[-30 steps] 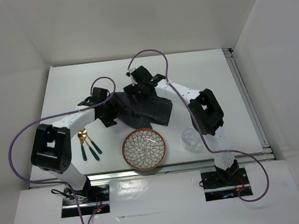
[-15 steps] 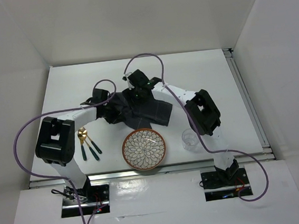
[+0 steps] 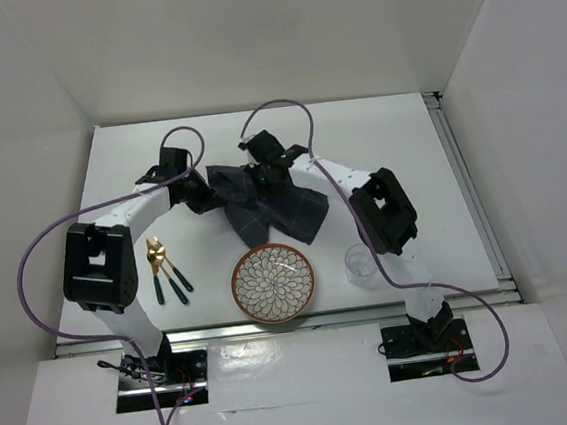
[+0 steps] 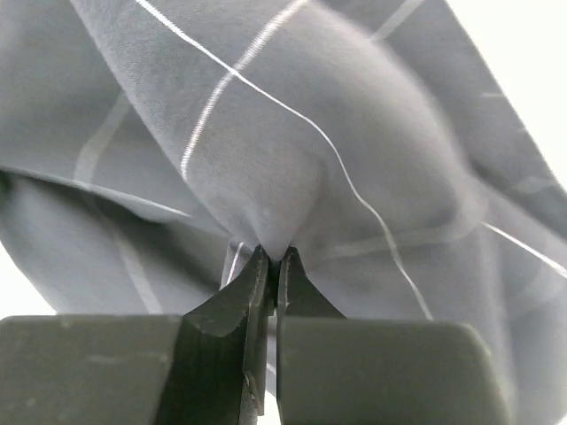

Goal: Set the dinner table for one person

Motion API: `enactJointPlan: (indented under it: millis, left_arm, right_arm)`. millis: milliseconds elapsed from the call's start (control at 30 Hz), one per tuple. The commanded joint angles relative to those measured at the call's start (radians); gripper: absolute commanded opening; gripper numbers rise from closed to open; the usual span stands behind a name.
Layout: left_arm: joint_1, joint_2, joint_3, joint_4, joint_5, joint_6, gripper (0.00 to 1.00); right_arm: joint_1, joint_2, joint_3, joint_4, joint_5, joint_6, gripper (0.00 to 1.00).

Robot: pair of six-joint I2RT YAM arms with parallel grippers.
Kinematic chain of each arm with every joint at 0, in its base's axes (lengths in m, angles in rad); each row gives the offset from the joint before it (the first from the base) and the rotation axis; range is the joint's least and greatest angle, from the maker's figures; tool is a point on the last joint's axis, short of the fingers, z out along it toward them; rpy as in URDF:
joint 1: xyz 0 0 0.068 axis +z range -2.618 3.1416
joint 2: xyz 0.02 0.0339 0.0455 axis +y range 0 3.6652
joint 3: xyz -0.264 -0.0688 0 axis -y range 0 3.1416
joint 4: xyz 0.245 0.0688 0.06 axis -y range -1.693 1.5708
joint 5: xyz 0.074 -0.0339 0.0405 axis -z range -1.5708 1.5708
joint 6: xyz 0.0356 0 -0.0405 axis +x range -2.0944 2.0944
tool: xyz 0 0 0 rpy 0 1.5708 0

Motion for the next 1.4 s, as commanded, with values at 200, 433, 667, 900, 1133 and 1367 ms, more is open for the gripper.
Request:
enactJointPlan:
  millis: [200, 433, 667, 900, 1133, 1367]
  left_arm:
    - [0.087, 0.011, 0.373, -0.156, 0.021, 0.190, 0.00]
    - [0.096, -0.072, 0.534, -0.178, 0.038, 0.303, 0.00]
    - [0.043, -0.256, 0.208, -0.035, 0.157, 0.365, 0.30]
    - [-0.028, -0.196, 0.163, -0.132, 0.098, 0.376, 0.95]
    - [0.041, -0.207, 0.163, -0.222, -0.122, 0.321, 0.67]
    - [0.161, -0.077, 0.185, -0.360, -0.218, 0.242, 0.74]
  right_arm:
    - [-0.178, -0.268, 0.156, 0.003, 0.000, -0.022, 0.00]
    - [-0.255, -0.498, 0.000, 0.127, -0.037, -0.056, 0.00]
    - [-0.487, -0.759, -0.577, 0.455, -0.107, -0.009, 0.73]
    - [-0.655, -0.569, -0.367, 0.239, -0.287, 0.183, 0.94]
    - [-0.563, -0.629, -0.488, 0.163, -0.319, 0.183, 0.62]
    - [-0.385, -0.643, -0.579, 0.051, -0.212, 0.236, 0.59]
